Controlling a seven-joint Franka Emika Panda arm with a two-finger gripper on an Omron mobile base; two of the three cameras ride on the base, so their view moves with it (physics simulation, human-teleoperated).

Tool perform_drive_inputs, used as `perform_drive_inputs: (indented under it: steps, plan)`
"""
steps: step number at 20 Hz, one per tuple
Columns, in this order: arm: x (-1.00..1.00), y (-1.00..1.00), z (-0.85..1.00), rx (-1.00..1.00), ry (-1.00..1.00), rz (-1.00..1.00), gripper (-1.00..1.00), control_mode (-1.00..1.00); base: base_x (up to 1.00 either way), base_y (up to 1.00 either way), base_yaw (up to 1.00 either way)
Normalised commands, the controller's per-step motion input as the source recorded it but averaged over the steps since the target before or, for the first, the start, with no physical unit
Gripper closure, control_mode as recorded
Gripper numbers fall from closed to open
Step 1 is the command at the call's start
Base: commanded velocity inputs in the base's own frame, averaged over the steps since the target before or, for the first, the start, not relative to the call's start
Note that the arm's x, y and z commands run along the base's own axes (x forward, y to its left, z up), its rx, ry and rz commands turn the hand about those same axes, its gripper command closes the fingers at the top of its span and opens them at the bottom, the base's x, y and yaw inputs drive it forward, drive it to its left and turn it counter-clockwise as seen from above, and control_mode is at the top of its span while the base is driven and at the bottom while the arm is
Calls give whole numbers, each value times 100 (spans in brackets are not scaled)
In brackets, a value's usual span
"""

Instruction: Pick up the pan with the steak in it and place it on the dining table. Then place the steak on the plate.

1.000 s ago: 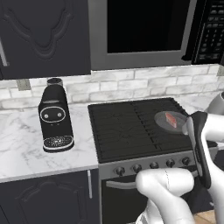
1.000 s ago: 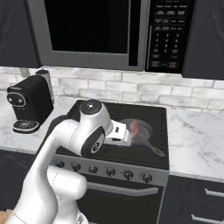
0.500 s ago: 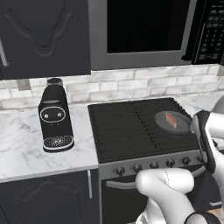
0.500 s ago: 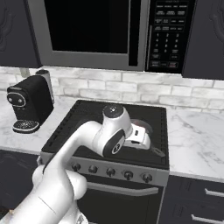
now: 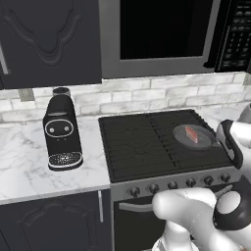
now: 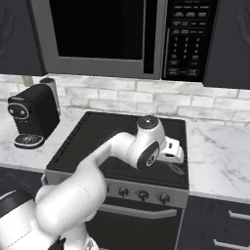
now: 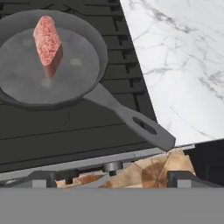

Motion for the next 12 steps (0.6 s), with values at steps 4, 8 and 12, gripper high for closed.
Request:
perform_drive_inputs:
  steps: [4,8,12]
  plan:
    - [39,-41,-17,0,5,1,-100,-100,0,0,0]
    - [20,-24,-25,-3,4,6,-100,-100,0,0,0]
    - [0,-14,-34,-6,3,14,-100,-100,0,0,0]
